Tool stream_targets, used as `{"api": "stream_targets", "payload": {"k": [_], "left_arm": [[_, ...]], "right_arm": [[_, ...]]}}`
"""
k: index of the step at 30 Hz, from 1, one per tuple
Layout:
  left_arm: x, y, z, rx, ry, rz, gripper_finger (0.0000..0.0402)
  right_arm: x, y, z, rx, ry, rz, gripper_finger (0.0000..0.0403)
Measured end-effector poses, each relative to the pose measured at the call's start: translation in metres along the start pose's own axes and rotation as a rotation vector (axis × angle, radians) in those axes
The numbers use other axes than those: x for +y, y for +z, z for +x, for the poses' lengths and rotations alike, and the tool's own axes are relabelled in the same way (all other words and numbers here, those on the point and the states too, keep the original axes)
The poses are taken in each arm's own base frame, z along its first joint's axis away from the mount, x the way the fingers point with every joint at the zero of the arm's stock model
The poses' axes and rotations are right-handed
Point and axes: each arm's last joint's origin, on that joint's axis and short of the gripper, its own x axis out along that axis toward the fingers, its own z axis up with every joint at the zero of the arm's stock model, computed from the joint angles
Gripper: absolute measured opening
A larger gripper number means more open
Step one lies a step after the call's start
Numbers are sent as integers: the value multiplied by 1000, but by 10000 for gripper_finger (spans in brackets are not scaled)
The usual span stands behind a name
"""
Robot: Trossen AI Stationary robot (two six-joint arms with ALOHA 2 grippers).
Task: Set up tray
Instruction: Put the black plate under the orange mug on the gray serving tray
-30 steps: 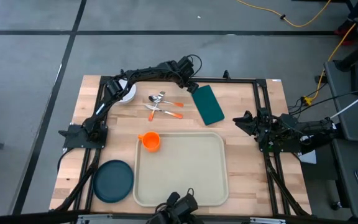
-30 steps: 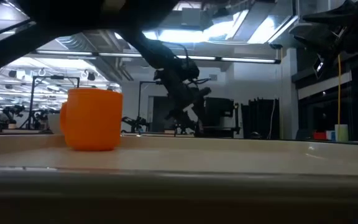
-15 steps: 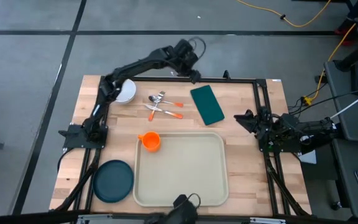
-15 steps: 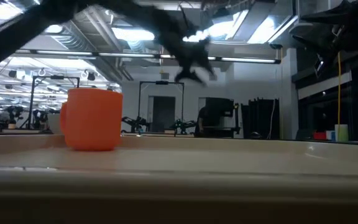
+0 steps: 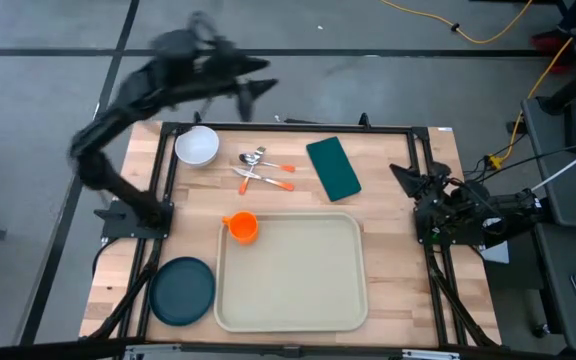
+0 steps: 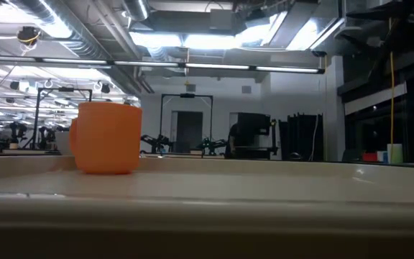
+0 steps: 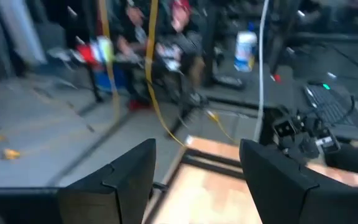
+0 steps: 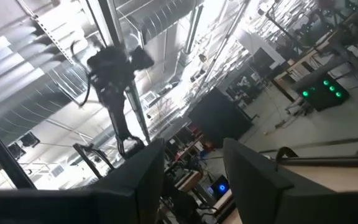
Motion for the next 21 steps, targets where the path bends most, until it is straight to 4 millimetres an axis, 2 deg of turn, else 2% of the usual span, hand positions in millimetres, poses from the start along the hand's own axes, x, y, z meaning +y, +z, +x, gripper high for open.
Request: {"api": "stream_targets", "payload": {"k": [3, 7, 13, 21], "left_arm": [[-9, -3, -40, -51, 60, -4, 228], [-16, -31, -71, -106, 129, -46, 228], [-20, -99, -81, -164, 144, -185, 228], [-14, -165, -97, -115, 228, -190, 228]], "right_arm": [[1, 1, 0, -9, 7, -18, 169], [1, 2, 0, -16, 11, -42, 169], [1, 2, 0, -17, 11, -32, 169], [1, 2, 0, -11, 19, 16, 169]]}}
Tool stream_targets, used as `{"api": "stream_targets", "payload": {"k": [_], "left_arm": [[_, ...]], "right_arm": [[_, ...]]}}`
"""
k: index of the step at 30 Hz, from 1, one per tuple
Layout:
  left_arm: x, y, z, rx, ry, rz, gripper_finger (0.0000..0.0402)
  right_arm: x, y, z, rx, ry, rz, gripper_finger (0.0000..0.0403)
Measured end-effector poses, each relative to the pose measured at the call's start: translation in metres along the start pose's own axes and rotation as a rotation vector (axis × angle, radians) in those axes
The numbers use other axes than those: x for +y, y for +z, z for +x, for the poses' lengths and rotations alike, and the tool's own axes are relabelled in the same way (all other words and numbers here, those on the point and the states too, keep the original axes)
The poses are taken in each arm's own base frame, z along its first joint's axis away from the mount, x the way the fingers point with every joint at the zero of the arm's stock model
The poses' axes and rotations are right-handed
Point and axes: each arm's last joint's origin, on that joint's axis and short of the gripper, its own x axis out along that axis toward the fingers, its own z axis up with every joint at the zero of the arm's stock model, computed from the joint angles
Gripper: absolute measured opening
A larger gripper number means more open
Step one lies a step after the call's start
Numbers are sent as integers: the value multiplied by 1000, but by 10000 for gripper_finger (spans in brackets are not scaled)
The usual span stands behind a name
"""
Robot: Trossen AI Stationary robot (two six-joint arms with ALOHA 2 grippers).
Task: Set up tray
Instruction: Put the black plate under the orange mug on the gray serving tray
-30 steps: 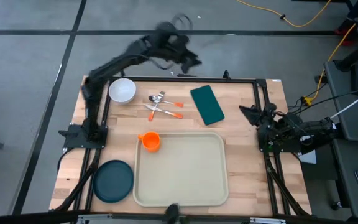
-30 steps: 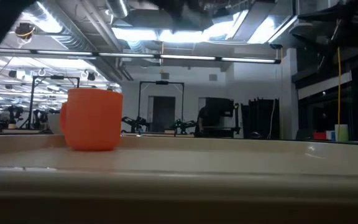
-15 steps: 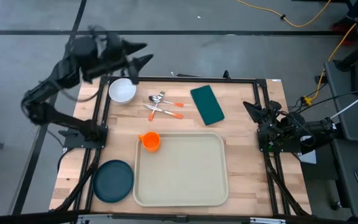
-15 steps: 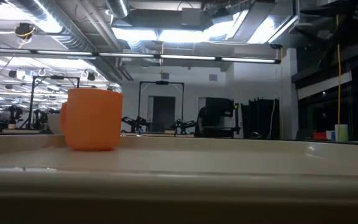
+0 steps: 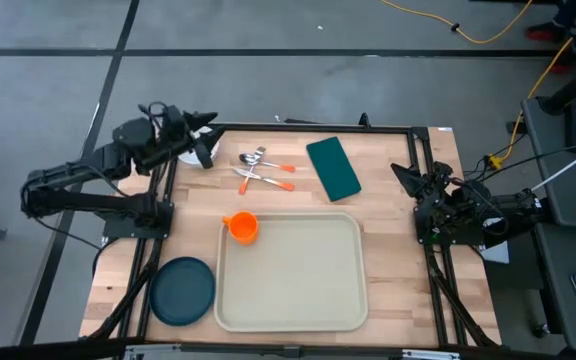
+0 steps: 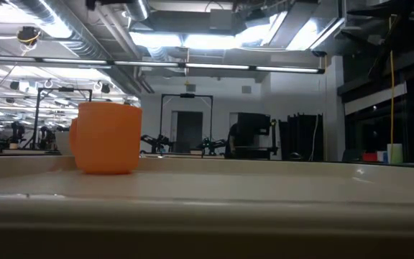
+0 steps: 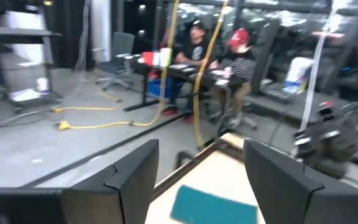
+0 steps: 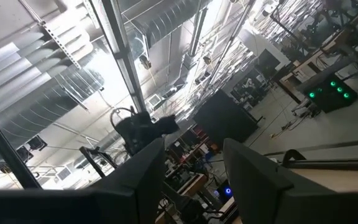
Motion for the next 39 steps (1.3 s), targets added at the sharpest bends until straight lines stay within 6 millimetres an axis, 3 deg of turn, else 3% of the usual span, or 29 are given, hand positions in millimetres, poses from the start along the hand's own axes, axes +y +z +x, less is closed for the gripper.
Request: {"api": "stream_targets", "payload": {"k": [12, 17, 22, 27, 31, 39], "left_arm": [[23, -62, -24, -114, -1, -106, 228], [27, -67, -30, -130, 0, -122, 228], [26, -68, -36, -99, -128, -106, 228], [21, -67, -45, 125, -362, -182, 228], [19, -67, -53, 399, -414, -227, 228], [6, -46, -62, 721, -605, -198, 228]], "right_arm": [[0, 0, 0, 0, -1, -30, 169], [0, 0, 0, 1, -1, -28, 169], [0, 0, 0, 2, -2, -31, 169], [0, 0, 0, 4, -3, -29, 169], [0, 0, 0, 4, -3, -30, 169], [0, 0, 0, 0, -10, -6, 169]]}}
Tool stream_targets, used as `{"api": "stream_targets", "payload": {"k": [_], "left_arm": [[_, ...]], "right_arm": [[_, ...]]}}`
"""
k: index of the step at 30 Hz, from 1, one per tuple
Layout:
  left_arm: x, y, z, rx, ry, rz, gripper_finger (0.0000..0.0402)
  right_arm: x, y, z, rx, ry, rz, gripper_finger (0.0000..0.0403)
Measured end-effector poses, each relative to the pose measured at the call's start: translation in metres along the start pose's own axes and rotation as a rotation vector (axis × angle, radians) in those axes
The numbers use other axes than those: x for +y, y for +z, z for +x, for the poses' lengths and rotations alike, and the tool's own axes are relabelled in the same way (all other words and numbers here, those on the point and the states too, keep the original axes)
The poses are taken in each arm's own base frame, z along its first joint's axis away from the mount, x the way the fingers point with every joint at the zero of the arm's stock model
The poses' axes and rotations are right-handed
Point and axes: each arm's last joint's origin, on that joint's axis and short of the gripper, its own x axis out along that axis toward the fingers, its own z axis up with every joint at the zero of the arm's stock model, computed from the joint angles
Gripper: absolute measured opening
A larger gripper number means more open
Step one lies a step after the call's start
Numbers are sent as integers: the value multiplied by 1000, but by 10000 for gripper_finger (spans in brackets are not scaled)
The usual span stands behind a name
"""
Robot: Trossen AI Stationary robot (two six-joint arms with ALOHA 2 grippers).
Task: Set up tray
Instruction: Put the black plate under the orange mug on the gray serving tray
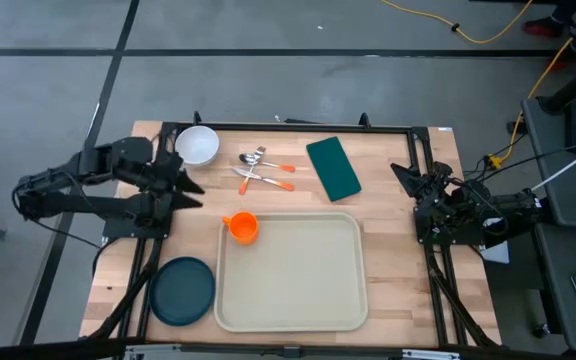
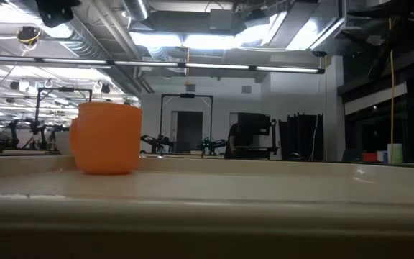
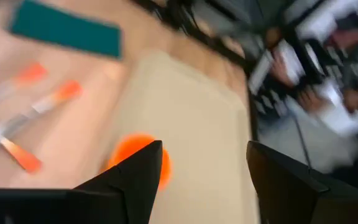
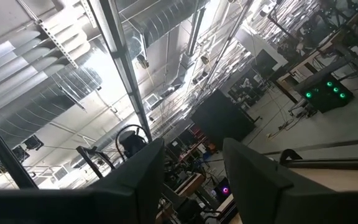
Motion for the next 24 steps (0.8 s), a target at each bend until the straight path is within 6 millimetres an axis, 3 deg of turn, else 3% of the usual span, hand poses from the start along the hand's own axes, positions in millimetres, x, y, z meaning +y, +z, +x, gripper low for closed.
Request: {"api": "stream_targets", "payload": {"k": [6, 11, 18, 21, 24], "left_arm": [[-7, 2, 14, 404, 107, -19, 228], [-5, -2, 48, 625, 159, -14, 228], [-9, -12, 79, 817, 198, 62, 228], [-7, -17, 76, 853, 338, 128, 228], [-3, -14, 66, 782, 535, 180, 228]], "right_arm": [[0, 0, 0, 2, -2, 0, 169], [-1, -1, 0, 11, -7, -5, 169], [-3, -4, 0, 34, -23, 5, 169], [-3, -5, 0, 42, -28, -1, 169], [-3, -5, 0, 41, -28, 0, 169]]}}
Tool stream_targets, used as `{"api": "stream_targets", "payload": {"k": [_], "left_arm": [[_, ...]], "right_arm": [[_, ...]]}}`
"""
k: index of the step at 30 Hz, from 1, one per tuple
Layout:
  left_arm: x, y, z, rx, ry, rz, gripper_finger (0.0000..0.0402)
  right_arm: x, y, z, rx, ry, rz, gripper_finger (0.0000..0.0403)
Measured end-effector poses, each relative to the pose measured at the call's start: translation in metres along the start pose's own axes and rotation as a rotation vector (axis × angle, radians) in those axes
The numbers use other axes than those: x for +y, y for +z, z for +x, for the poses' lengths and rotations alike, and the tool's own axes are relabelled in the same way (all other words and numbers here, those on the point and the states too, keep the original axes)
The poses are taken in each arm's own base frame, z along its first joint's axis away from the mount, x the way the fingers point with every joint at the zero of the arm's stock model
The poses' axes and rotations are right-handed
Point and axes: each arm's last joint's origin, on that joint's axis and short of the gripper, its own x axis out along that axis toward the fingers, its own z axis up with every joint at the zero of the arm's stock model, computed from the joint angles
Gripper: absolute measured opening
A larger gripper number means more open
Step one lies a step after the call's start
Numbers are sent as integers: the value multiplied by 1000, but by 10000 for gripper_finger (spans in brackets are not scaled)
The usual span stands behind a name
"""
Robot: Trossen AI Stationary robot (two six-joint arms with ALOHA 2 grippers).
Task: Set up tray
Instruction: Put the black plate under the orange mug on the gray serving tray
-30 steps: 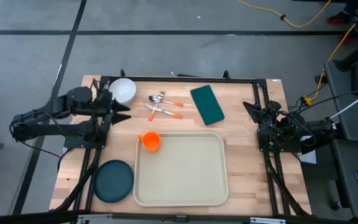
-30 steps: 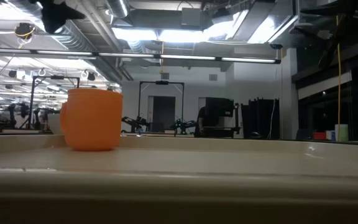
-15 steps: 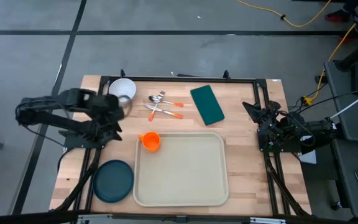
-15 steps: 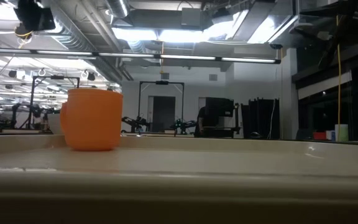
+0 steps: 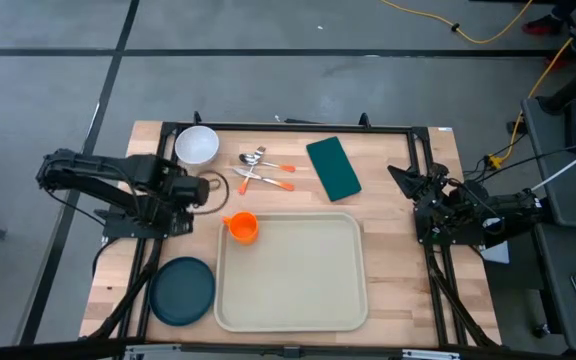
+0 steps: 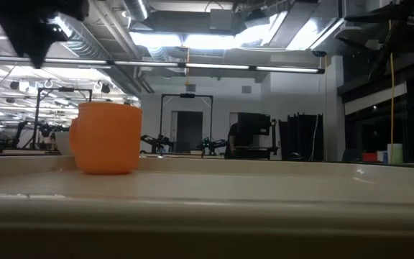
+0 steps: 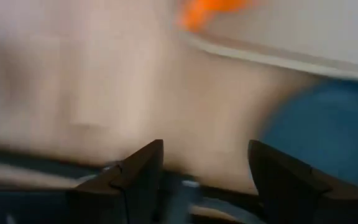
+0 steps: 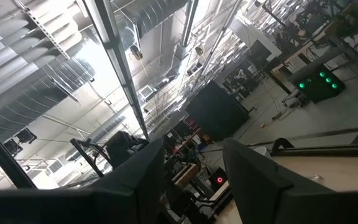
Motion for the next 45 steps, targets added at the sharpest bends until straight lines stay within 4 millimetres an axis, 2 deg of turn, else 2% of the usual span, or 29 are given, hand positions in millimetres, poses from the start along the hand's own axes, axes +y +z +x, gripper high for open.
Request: {"api": "stream_targets", "payload": {"k": [5, 9, 15, 23, 32, 40, 45], "left_arm": [[13, -6, -11, -143, 186, -57, 228], [21, -8, -13, -135, 226, -83, 228], [14, -7, -8, -43, -65, 45, 228], [-5, -21, 23, 77, -131, 257, 228], [-33, -24, 59, 9, -253, 333, 228], [-48, -42, 87, 63, -314, 368, 228], [-58, -48, 98, 24, -356, 404, 228]], "right_arm": [[0, 0, 0, 0, 0, 0, 169], [0, 0, 0, 0, 1, 1, 169], [0, 0, 0, 5, 8, 9, 169], [0, 0, 0, 8, 12, 3, 169], [0, -1, 0, 26, 26, 18, 169], [-2, -5, 0, 58, 3, 2, 169], [-2, -5, 0, 59, 4, 2, 169]]}}
